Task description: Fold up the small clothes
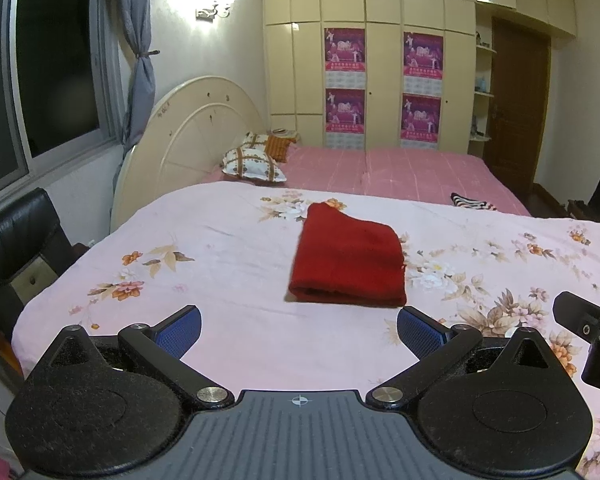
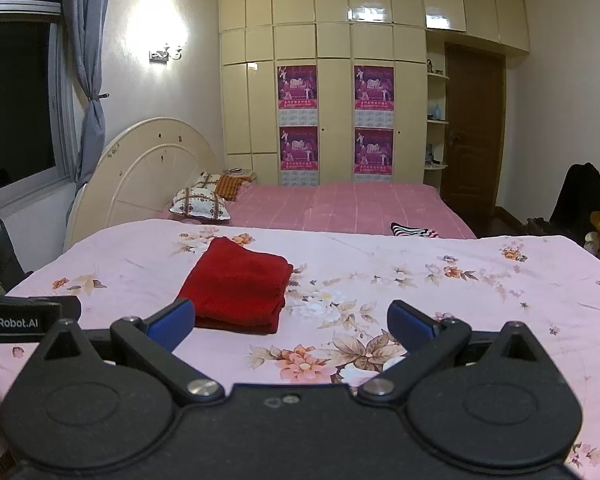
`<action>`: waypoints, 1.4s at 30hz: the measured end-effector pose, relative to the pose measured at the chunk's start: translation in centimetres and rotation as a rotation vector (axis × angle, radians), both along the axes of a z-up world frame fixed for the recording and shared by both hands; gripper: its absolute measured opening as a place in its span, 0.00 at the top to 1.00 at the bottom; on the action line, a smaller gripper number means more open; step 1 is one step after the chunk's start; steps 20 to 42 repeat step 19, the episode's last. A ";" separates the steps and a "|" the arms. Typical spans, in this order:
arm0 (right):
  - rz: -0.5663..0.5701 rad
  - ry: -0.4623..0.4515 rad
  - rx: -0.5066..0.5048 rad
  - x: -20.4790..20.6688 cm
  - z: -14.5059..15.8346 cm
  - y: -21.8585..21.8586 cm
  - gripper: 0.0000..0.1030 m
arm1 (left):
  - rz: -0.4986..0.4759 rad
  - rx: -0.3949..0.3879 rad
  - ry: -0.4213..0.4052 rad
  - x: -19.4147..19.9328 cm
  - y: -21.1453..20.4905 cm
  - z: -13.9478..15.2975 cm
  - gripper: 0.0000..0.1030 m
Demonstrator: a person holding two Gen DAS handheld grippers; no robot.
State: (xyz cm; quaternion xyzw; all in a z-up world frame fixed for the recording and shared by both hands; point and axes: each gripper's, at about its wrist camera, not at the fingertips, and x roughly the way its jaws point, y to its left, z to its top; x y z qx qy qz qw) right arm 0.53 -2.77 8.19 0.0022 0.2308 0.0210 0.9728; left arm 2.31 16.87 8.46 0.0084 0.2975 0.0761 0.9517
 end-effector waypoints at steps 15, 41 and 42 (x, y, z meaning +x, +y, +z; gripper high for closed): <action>0.005 0.029 -0.001 1.5 -0.8 -0.1 0.01 | -0.056 -0.029 0.027 1.9 -0.1 -1.2 0.00; 0.010 0.039 0.004 2.0 -1.1 -0.2 0.01 | -0.043 -0.014 0.014 2.5 -0.3 -1.5 0.00; 0.010 0.039 0.004 2.0 -1.1 -0.2 0.01 | -0.043 -0.014 0.014 2.5 -0.3 -1.5 0.00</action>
